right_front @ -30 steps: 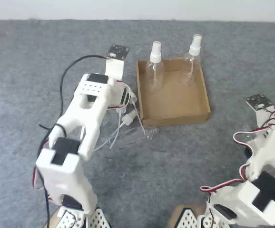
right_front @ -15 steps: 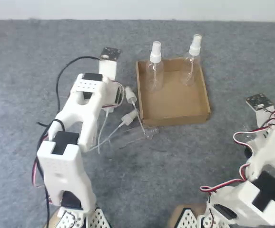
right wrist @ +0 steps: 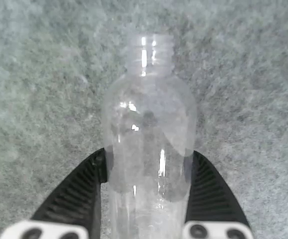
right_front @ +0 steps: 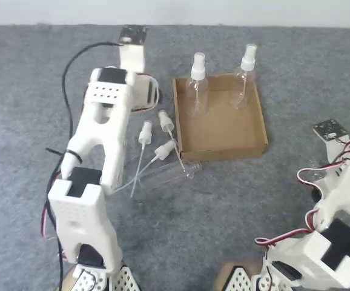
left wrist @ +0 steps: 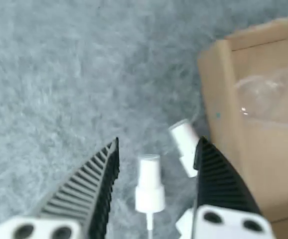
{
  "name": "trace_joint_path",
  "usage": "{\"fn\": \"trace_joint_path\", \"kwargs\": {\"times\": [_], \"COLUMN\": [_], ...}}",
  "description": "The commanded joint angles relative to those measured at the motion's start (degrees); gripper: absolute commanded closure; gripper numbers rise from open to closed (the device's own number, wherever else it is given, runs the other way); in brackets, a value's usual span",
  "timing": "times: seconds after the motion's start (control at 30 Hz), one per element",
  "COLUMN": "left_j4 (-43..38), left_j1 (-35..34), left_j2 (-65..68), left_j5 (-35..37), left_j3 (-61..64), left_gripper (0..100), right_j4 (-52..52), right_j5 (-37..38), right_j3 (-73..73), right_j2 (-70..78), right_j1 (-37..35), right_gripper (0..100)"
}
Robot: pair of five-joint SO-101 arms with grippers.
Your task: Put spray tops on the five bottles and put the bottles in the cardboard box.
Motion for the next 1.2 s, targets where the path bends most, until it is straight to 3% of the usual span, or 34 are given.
{"fn": "trace_joint_path", "kwargs": {"times": [0.0,0.4,0.83,1.17], "left_j4": [-0.44,-2.37,8.09,9.67], "left_j1": [3.34,3.69,-1.32,-2.29], "left_j2": [2.20,8.09,7.65,4.22], "left_j5": [0.70,-0.26,-18.29,-19.16], "left_j3": [-3.30,-3.03,-2.51,-3.38], "left_gripper": [77,77,81,82], "right_j4": [-0.31,-0.22,-0.22,-0.13], "right_j5": [0.62,0.62,0.62,0.62], "right_j3": [-3.34,-3.34,-3.25,-3.25], "right_j2": [-0.57,-0.57,-0.57,-0.57], "right_j1": [-0.22,0.13,1.01,1.10], "right_gripper": [91.0,91.0,91.0,91.0]}}
